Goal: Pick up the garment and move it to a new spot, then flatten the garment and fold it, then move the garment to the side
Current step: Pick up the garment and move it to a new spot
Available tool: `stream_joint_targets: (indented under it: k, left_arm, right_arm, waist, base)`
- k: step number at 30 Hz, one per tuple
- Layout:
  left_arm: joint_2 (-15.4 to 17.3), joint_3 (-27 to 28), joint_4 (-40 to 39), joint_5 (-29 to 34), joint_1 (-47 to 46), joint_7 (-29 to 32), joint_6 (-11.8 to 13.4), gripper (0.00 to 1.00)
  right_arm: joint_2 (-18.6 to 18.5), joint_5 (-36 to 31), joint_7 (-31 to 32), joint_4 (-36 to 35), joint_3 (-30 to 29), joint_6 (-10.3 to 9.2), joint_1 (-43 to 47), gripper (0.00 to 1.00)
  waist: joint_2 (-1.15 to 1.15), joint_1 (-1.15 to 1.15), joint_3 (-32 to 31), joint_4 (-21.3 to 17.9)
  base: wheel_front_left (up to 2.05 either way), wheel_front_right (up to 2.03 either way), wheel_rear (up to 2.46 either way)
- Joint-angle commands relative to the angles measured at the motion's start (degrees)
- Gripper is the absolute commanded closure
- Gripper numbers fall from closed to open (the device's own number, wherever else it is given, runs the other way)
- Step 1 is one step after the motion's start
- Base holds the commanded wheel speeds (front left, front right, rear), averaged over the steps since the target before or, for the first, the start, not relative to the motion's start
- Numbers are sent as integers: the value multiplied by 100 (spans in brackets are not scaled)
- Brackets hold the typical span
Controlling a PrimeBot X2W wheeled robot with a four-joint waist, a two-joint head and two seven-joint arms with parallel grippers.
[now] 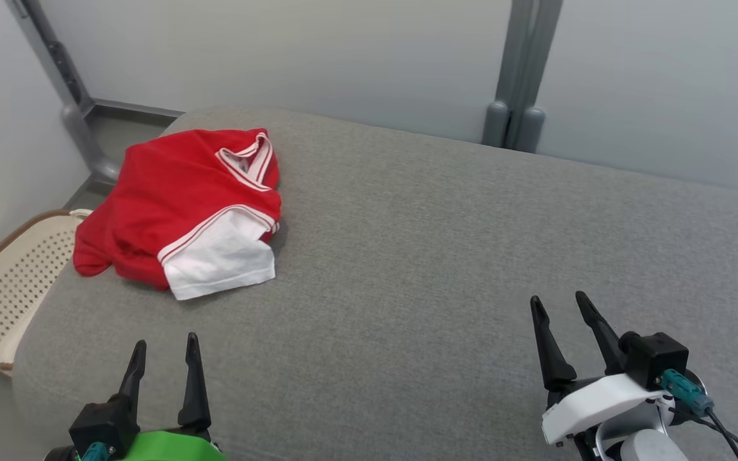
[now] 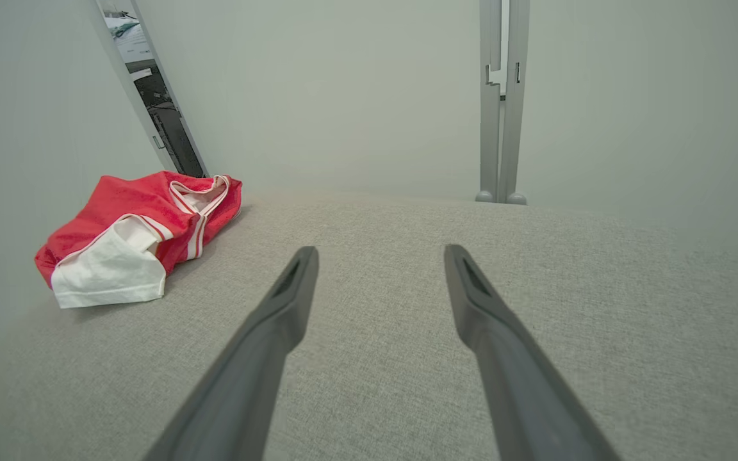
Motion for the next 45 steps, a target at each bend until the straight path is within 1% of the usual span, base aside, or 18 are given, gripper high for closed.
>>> stream_joint_targets:
  k: [1, 6, 8, 15, 24, 26, 29, 30, 35, 39, 42, 45]
  left_arm:
    - [31, 20, -22, 38, 94, -4, -9, 0]
    - [32, 105, -43, 44, 169, -4, 40, 0]
    - [40, 167, -70, 34, 211, -4, 59, 0]
    - [32, 290, -236, -17, 340, -4, 144, 0]
    - [26, 264, -277, -74, 430, -4, 267, 0]
    - [26, 239, -214, -105, 384, -4, 268, 0]
    - [53, 183, -66, -176, 179, 107, 176, 0]
    - [137, 194, 125, -241, -45, 256, 121, 0]
    - [235, 295, 685, -449, -835, 697, 72, 0]
    - [266, 459, 1255, -821, -1735, 1195, 10, 0]
    - [274, 627, 1706, -1212, -2412, 1567, -65, 0]
    - [331, 824, 2137, -1532, -2963, 1872, -64, 0]
  right_arm:
    - [-18, 24, -45, 21, 0, 0, 43, 0]
    - [-19, 36, -64, 65, 68, 0, 18, 0]
    - [-19, 23, -60, 76, 119, 0, -25, 0]
    - [-22, -41, -35, 158, 258, 0, -160, 0]
    - [-21, -140, -19, 200, 274, 0, -127, 0]
    - [-21, -161, -4, 187, 270, 0, -95, 0]
    - [-21, -163, 11, 161, 245, 0, -59, 0]
    - [-20, -167, 40, 135, 277, 0, -62, 0]
    - [-22, -256, 155, 38, 371, 0, -141, 0]
    - [-21, -410, 303, -94, 430, 0, -266, 0]
    - [-23, -576, 457, -252, 449, -1, -369, 0]
    - [-22, -679, 572, -411, 457, -1, -475, 0]
  waist:
    - [0, 0, -85, 563]
    - [0, 0, -116, 892]
    - [0, 0, -98, 940]
    - [0, 0, -27, 991]
    - [0, 0, -68, 946]
    - [0, 0, -82, 929]
    - [0, 0, -105, 898]
    - [0, 0, -90, 820]
    - [0, 0, 42, 551]
    - [0, 0, 293, 236]
    - [0, 0, 594, -49]
    - [0, 0, 869, -343]
  base:
    - [0, 0, 0]
    - [0, 0, 0]
    - [0, 0, 0]
    - [0, 0, 0]
    - [0, 0, 0]
    - [0, 0, 0]
    - [0, 0, 0]
    - [0, 0, 0]
    - [0, 0, 0]
    - [0, 0, 0]
    - [0, 0, 0]
    - [0, 0, 0]
